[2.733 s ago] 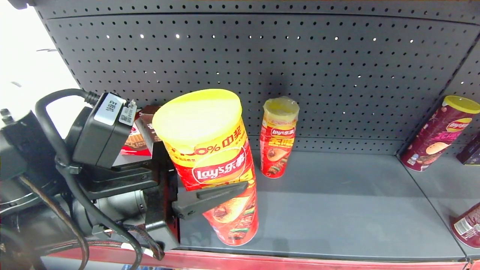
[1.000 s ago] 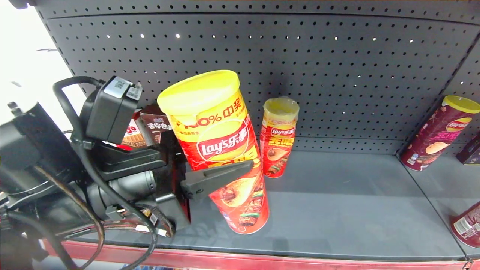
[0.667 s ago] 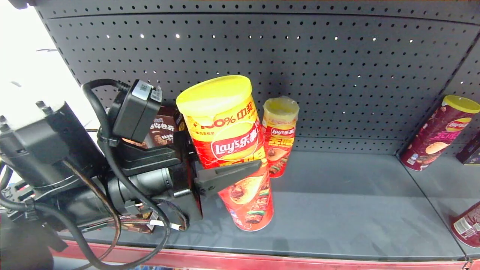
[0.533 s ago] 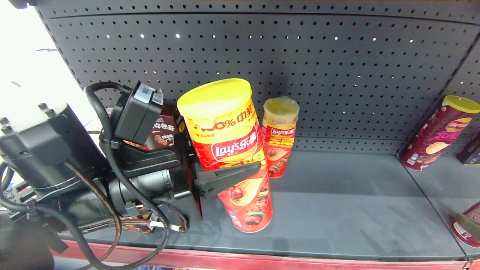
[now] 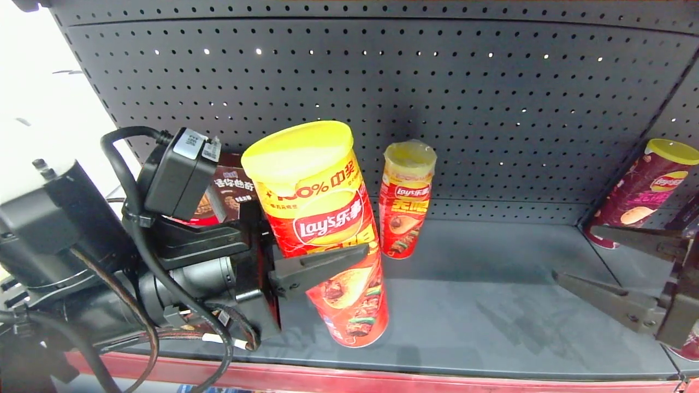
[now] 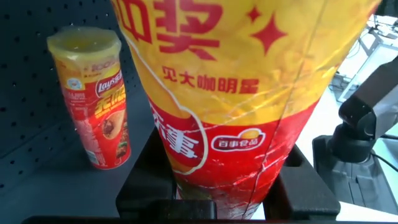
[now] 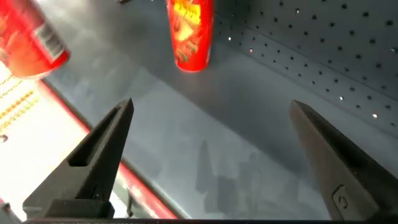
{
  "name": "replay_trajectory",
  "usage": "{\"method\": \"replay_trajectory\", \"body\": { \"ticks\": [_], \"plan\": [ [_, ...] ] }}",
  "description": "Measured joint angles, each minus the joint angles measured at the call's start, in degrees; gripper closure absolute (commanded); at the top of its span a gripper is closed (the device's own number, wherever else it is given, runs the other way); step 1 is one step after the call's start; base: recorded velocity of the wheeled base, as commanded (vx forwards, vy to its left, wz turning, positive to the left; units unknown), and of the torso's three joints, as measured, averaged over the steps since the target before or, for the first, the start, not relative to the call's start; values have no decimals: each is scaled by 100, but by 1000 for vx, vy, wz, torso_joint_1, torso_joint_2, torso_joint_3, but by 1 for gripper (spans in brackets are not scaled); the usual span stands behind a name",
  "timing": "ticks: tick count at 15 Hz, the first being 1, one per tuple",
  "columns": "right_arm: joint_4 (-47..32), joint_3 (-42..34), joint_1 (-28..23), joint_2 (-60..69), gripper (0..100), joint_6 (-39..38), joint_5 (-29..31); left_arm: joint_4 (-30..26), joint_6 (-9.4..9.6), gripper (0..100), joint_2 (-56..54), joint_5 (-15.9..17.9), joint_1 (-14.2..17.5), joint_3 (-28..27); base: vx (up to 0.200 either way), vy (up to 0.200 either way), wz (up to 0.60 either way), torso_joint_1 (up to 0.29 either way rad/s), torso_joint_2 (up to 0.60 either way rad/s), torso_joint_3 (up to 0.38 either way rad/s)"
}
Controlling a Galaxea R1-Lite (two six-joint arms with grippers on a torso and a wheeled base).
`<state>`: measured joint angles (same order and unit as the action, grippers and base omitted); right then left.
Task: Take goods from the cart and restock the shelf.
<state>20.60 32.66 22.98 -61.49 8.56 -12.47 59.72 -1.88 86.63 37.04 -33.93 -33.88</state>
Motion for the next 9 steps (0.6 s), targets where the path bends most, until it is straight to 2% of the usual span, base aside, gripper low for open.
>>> {"method": "replay_trajectory", "body": {
  "ticks": [3, 6, 9],
  "plan": [
    [602, 232, 22, -618, 0, -44, -11, -33, -26, 100, -33, -23, 17, 15, 0, 0, 0, 0, 0, 0],
    [769, 455, 20, -1200, 0, -40, -20, -52, -37, 100, -66, -34, 66, 28, 0, 0, 0, 0, 0, 0],
    [1468, 783, 11, -1949, 0, -44, -66, -50, -37, 100, -79, -41, 94, 48, 0, 0, 0, 0, 0, 0]
  ]
}}
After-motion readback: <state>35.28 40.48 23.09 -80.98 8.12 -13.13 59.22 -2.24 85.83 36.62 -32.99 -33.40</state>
